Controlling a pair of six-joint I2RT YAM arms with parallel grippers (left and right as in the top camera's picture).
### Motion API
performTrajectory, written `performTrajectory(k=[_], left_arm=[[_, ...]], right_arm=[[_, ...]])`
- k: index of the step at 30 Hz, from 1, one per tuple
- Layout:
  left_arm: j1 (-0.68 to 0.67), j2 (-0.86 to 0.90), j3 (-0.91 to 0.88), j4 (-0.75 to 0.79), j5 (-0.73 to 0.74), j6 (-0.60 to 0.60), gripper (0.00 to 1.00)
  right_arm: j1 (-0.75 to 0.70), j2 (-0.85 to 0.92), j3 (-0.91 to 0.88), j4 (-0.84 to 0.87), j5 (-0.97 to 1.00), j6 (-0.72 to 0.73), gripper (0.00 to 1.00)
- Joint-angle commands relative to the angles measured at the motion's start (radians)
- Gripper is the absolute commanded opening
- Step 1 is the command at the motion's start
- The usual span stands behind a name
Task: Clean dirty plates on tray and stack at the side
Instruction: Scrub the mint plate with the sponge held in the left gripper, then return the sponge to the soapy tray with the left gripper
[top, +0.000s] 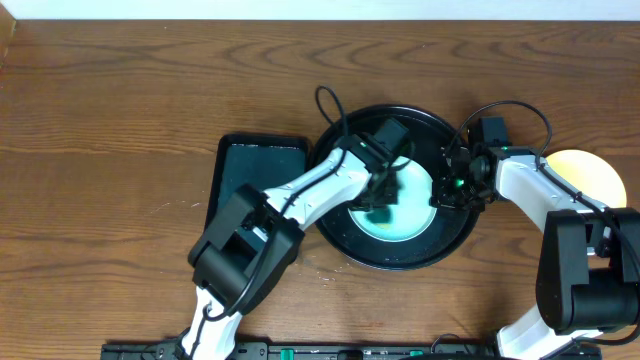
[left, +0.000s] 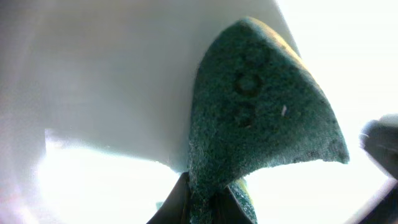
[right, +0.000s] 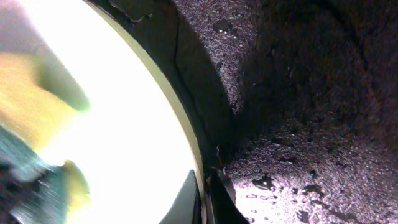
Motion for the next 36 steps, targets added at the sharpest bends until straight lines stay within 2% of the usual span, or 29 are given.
performTrajectory(k=[1,4,7,16,21,26,32,36], left_arm=[[0.062,0.061,-0.061,-0.086,-0.412,0.011,0.07],[0.063,0.050,-0.039,-0.138,-0.520,0.014,0.08],[0.050,0.046,-0.016,-0.160,-0.568,0.028,0.08],[0.017,0.019,0.048,-0.245,-0.578,0.032,0.07],[0.029,-0.089,0.086,-0.308,-0.529,0.024,0.08],[0.094,-0.268,0.086,-0.355,-0.401,0.026,0.08],[0.215,-0.398,0.068,-0.450,-0.390,0.089,0.08],[0.303,-0.415,-0.026,-0.452,-0.372,0.120,0.08]], right_arm=[[0.011,0.005,-0.002,-0.006,0.064,0.000,0.01],[0.011,0.005,-0.002,-0.006,0.064,0.000,0.01],[0.011,0.005,-0.002,-0.006,0.064,0.001,0.01],[0.011,0.004,-0.002,-0.014,0.064,0.002,0.01],[0.010,-0.001,-0.002,-0.018,0.064,0.001,0.01],[0.010,-0.022,-0.002,-0.017,0.073,0.001,0.01],[0.011,-0.042,-0.002,-0.009,0.103,0.000,0.01],[0.011,-0.042,-0.002,0.011,0.109,-0.019,0.01]])
